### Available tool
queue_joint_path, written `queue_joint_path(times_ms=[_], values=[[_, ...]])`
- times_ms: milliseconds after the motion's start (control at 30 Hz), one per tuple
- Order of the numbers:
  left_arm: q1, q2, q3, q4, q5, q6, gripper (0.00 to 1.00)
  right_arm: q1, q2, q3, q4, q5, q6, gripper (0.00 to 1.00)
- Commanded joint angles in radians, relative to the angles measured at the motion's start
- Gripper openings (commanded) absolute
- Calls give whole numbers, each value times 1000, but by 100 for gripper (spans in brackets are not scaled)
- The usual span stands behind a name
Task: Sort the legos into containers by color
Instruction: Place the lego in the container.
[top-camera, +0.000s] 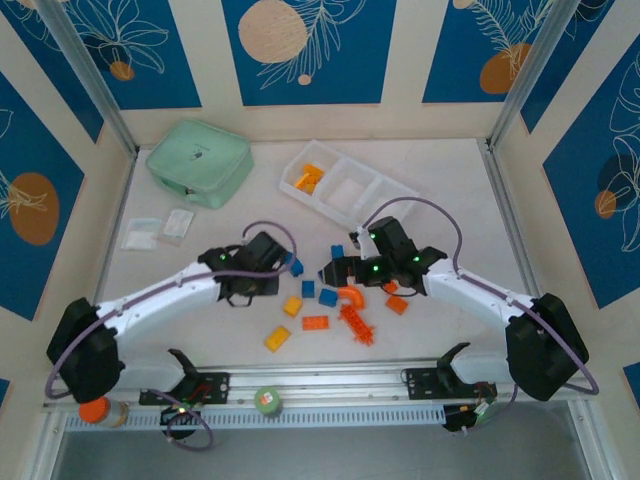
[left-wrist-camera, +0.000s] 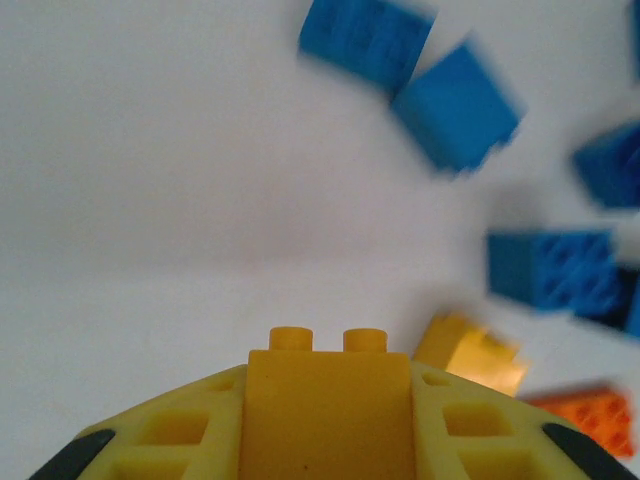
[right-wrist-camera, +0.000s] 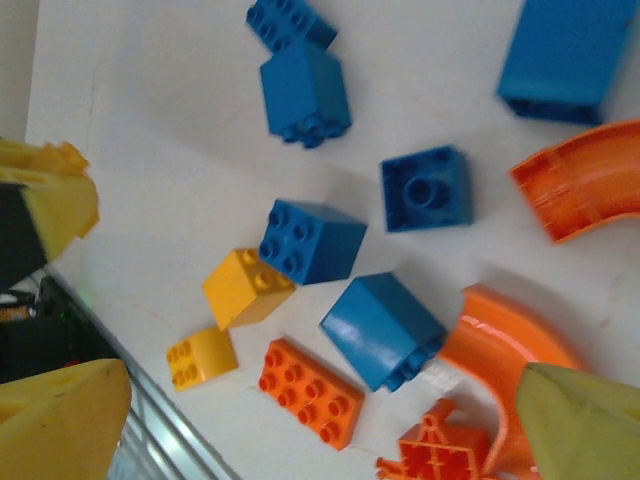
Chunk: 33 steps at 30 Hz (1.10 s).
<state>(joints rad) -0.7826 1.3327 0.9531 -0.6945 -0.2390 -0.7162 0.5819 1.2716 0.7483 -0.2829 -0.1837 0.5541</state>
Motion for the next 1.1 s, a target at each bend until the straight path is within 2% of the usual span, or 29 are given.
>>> queue_joint_path(times_ms=[0, 133, 367, 667, 867, 967, 1067], values=[[51, 115, 129, 36, -38, 117, 21, -64, -35, 53, -23, -19, -21, 99], [120, 281, 317, 81, -21, 180, 20, -143, -39, 81, -25, -37, -31, 99], [224, 548, 629, 170, 27, 250, 19, -207, -30, 119, -26, -36, -54, 99], [290, 860, 979, 304, 131, 260, 19, -252, 26, 161, 4, -59, -59, 99], [304, 1042, 1234, 259, 147, 270, 38, -258, 52, 197, 8, -69, -64, 99], [316, 1073, 1298, 213, 153, 270, 50, -258, 54, 215, 1, -86, -69, 99], [324, 1040, 1279, 197, 167, 278, 54, -257, 46, 218, -1, -95, -67, 99]])
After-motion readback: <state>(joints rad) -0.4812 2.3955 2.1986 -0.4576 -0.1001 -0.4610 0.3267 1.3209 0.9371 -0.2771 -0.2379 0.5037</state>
